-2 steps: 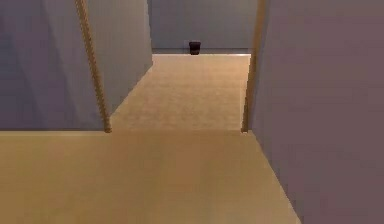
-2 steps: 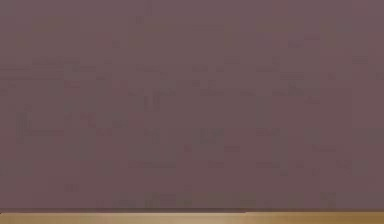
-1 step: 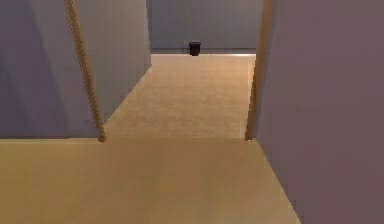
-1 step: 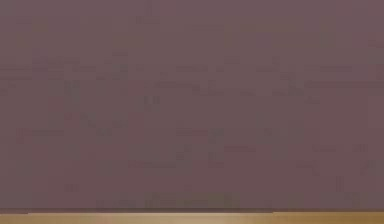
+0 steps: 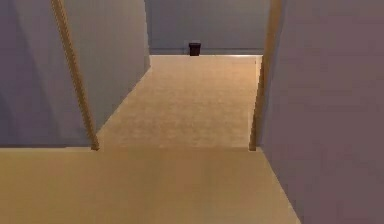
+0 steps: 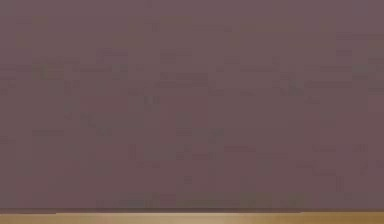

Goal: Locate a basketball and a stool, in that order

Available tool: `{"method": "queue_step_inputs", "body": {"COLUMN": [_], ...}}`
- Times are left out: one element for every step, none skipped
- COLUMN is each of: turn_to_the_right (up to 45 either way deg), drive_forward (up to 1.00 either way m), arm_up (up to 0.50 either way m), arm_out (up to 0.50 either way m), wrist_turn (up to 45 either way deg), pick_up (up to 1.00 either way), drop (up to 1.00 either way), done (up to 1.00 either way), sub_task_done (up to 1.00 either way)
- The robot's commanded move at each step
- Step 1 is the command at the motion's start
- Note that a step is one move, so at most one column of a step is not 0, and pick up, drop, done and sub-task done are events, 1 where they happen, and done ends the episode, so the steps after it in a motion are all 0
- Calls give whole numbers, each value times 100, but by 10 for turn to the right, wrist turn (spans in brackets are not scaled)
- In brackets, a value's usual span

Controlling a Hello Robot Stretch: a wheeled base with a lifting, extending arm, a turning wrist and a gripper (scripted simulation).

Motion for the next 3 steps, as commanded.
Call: {"method": "queue_step_inputs", "body": {"turn_to_the_right": [30,0,0], "drive_forward": [0,100,100], "arm_up": [0,0,0], "arm_out": [0,0,0], "wrist_turn": [0,0,0], "pick_up": [0,0,0], "drop": [0,0,0], "done": [0,0,0], "sub_task_done": [0,0,0]}}
